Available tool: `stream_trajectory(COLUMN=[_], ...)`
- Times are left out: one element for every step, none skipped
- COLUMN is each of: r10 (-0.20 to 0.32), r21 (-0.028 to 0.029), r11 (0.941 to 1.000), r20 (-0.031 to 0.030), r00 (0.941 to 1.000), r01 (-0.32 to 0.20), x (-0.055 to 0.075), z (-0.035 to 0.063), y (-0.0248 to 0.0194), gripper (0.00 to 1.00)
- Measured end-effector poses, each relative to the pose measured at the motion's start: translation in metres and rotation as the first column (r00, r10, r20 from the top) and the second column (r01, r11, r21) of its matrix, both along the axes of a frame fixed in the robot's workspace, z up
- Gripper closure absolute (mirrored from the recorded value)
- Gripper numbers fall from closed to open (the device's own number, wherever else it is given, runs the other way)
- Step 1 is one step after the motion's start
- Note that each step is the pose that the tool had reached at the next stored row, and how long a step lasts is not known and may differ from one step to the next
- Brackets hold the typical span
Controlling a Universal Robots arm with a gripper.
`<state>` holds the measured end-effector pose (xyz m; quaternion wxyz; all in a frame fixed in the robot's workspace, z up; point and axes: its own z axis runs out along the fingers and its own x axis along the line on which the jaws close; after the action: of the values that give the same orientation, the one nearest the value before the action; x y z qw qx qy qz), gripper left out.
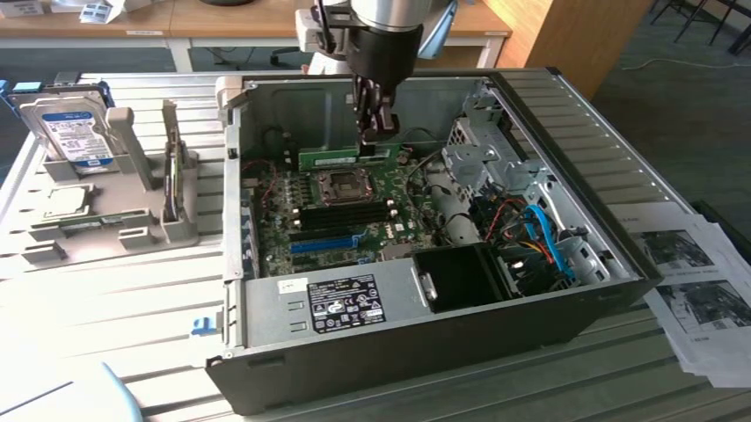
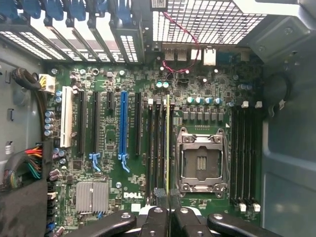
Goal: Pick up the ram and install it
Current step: 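Insert the ram into the slot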
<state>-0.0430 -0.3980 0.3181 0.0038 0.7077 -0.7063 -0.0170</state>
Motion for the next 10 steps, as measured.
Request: stream_trajectory(r10=[0.000,0.000,0.000,0.000,0.000,0.000,0.000,0.000,0.000,0.000], r21=[0.0001,0.0000,0.0000,0.0001,0.0001,0.0000,0.0000,0.0000,0.0000,0.0000], r11=[1.0000,1.0000,1.0000,1.0000,1.0000,1.0000,1.0000,1.0000,1.0000,1.0000], r20=[0.0000,0.0000,0.0000,0.0000,0.0000,0.0000,-0.0001,-0.0001,-0.0001,-0.0001], r00=[1.0000,1.0000,1.0000,1.0000,1.0000,1.0000,1.0000,1.0000,1.0000,1.0000], r01=[0.000,0.000,0.000,0.000,0.000,0.000,0.000,0.000,0.000,0.000], x=[0.000,0.000,0.000,0.000,0.000,0.000,0.000,0.000,0.000,0.000], z=[-0.0016,-0.0032,-0.0049,-0.0065,-0.0080,-0.0096,-0.0110,-0.0126,-0.0141,-0.0156], y=[0.0000,0.0000,0.0000,0.0000,0.0000,0.0000,0.0000,0.0000,0.0000,0.0000], gripper=[0.89,0.89,0.89,0.89,0.89,0.89,0.89,0.89,0.89,0.89])
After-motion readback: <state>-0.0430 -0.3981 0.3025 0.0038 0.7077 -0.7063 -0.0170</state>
